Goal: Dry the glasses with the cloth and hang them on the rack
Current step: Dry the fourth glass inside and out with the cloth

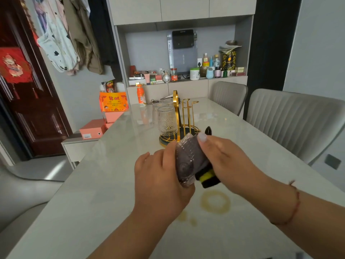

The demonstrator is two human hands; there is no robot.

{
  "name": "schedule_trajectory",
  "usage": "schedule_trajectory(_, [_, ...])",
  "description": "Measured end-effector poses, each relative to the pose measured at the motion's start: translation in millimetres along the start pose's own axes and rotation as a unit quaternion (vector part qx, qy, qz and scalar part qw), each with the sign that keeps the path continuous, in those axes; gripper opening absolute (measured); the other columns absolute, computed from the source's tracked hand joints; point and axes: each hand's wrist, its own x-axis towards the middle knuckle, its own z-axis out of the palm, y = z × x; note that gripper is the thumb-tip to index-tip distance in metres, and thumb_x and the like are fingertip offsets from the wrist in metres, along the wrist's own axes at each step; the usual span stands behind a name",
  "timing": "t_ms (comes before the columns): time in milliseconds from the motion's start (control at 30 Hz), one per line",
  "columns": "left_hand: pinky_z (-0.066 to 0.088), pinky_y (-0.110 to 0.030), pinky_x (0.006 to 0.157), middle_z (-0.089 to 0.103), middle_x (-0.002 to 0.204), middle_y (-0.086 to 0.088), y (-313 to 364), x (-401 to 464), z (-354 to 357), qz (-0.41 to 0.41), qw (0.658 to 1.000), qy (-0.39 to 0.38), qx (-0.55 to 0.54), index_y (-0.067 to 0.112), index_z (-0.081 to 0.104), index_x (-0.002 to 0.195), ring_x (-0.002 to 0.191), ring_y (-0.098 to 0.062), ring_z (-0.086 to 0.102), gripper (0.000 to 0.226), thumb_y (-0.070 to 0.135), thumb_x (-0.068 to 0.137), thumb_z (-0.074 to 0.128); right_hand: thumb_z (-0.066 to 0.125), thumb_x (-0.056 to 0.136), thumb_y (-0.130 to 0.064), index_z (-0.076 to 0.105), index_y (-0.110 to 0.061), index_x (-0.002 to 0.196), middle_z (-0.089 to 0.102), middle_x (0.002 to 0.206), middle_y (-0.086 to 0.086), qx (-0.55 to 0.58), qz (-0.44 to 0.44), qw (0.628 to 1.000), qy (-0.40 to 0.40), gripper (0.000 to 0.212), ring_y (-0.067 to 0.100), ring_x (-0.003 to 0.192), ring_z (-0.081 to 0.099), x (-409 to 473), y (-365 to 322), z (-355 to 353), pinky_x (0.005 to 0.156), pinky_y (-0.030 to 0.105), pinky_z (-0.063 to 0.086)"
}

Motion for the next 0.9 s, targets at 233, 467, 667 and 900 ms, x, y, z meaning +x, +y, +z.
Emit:
schedule_trajectory(233, [0.047, -0.024, 0.065, 0.060, 0.080, 0.019, 20, 0, -18, -0.097, 0.984, -0.094, -0.115, 0.037, 0.049, 0.112, 0.070, -0.007, 0.060, 0.061, 0.047, 0.058, 0.076, 0.058, 0.085, -0.045, 0.061, 0.001, 0.067, 0.060, 0.059, 0.015, 0.003, -0.044, 0.987, 0.156, 0.049, 0.020, 0.057, 0.057, 16, 12, 15, 0.058, 0.036, 0.050])
schedule_trajectory(467, [0.058, -0.035, 0.066, 0.072, 0.087, -0.012, 3, 8, -20, -0.198, 0.649, -0.288, -0.676, 0.011, 0.077, 0.095, 0.073, -0.022, 0.068, 0.053, 0.020, 0.043, 0.087, 0.066, 0.076, -0.036, 0.051, -0.015, 0.049, 0.048, 0.042, -0.011, 0.156, -0.160, 0.973, 0.065, 0.038, 0.000, 0.042, 0.044, 22, 5, -3, 0.045, 0.011, 0.036])
schedule_trajectory(667, [0.057, -0.041, 0.084, 0.072, 0.104, -0.014, -2, 8, -14, -0.182, 0.528, -0.364, -0.745, 0.008, 0.072, 0.113, 0.093, -0.028, 0.070, 0.067, 0.036, 0.055, 0.089, 0.073, 0.073, -0.036, 0.054, 0.003, 0.053, 0.051, 0.048, 0.003, 0.148, -0.122, 0.979, 0.068, 0.048, 0.010, 0.046, 0.047, 25, -5, -11, 0.045, 0.019, 0.039])
schedule_trajectory(900, [0.049, -0.020, 0.063, 0.066, 0.088, 0.020, 21, 9, -25, -0.149, 0.923, -0.188, -0.302, 0.038, 0.052, 0.101, 0.078, 0.003, 0.064, 0.074, 0.065, 0.035, 0.075, 0.072, 0.075, -0.042, 0.057, 0.002, 0.056, 0.047, 0.051, 0.015, -0.064, -0.040, 0.986, 0.152, 0.050, 0.013, 0.047, 0.041, 31, -6, 2, 0.048, 0.031, 0.038])
